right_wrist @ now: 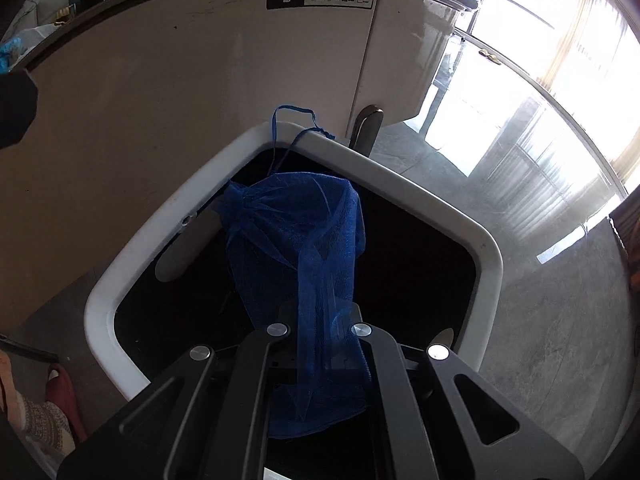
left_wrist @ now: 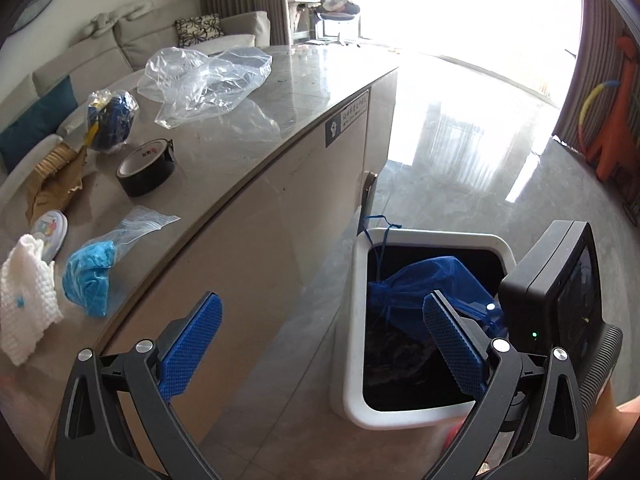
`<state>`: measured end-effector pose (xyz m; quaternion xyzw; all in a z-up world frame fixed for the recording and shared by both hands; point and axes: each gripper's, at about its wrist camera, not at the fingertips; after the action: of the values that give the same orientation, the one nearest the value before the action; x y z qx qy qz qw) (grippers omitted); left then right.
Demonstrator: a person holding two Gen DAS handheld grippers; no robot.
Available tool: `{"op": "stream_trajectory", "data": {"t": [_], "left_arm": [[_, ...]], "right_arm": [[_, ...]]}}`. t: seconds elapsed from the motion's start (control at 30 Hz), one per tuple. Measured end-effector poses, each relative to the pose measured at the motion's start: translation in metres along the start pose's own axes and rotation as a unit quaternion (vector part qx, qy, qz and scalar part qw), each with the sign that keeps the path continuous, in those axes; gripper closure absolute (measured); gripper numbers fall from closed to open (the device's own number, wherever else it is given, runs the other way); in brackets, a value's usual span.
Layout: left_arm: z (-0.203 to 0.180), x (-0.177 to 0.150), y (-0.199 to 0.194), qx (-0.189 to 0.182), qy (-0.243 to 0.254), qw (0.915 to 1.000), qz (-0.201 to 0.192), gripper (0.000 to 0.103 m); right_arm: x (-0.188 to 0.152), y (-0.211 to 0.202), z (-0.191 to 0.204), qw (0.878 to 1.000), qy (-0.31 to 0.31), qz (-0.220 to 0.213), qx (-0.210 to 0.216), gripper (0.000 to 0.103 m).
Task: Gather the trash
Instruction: 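Open both tools to drop the bags into the white bin, then move both tools back to the table toward the white knitted cloth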
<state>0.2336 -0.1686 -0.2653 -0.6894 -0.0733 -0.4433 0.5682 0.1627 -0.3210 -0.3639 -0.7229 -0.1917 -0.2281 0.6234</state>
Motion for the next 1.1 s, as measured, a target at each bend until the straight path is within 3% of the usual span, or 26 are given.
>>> {"op": "stream_trajectory", "data": {"t": [0.23, 0.33, 0.37, 0.4, 0.43, 0.47, 0.8, 1.1], "left_arm": [[0.006, 0.003, 0.003, -0.001, -0.004, 1.0, -0.001, 0.003], [0.004, 0.001, 0.006, -0.002, -0.002, 1.0, 0.003, 0.003], [0.004, 0.0, 0.007, -0.002, -0.002, 1.0, 0.004, 0.003], [0.003, 0.0, 0.007, -0.003, -0.001, 1.0, 0.006, 0.003], [0.002, -0.001, 0.008, -0.003, 0.0, 1.0, 0.007, 0.003], [0.001, -0.001, 0.009, -0.003, 0.001, 1.0, 0.007, 0.003], [0.005, 0.003, 0.006, -0.003, -0.007, 1.0, -0.002, 0.003], [0.022, 0.016, -0.013, 0.012, -0.029, 0.9989, -0.036, 0.003]], "right_arm": [[-0.01, 0.011, 0.002, 1.0, -0.011, 0.021, -0.001, 0.099], [-0.013, 0.01, 0.002, 1.0, -0.013, 0.027, -0.002, 0.092], [-0.013, 0.011, 0.002, 0.999, -0.014, 0.034, 0.002, 0.067], [-0.013, 0.011, 0.002, 0.999, -0.011, 0.032, 0.002, 0.026], [-0.013, 0.009, 0.002, 1.0, -0.009, 0.025, -0.009, 0.011], [-0.014, 0.007, 0.003, 1.0, -0.011, 0.018, -0.019, 0.004], [0.0, -0.012, 0.0, 0.999, -0.014, -0.013, -0.038, 0.004], [0.037, -0.068, -0.013, 0.991, 0.029, -0.119, -0.048, 0.004]]}}
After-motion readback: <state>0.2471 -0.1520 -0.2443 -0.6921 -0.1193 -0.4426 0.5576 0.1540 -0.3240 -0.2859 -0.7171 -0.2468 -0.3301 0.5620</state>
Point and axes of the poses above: each gripper's, at about its wrist camera, not at the fingertips, and y roughly the way its jaws point, z to its left, x to its top, and after that the axes turned 4 degrees about -z, right-handed
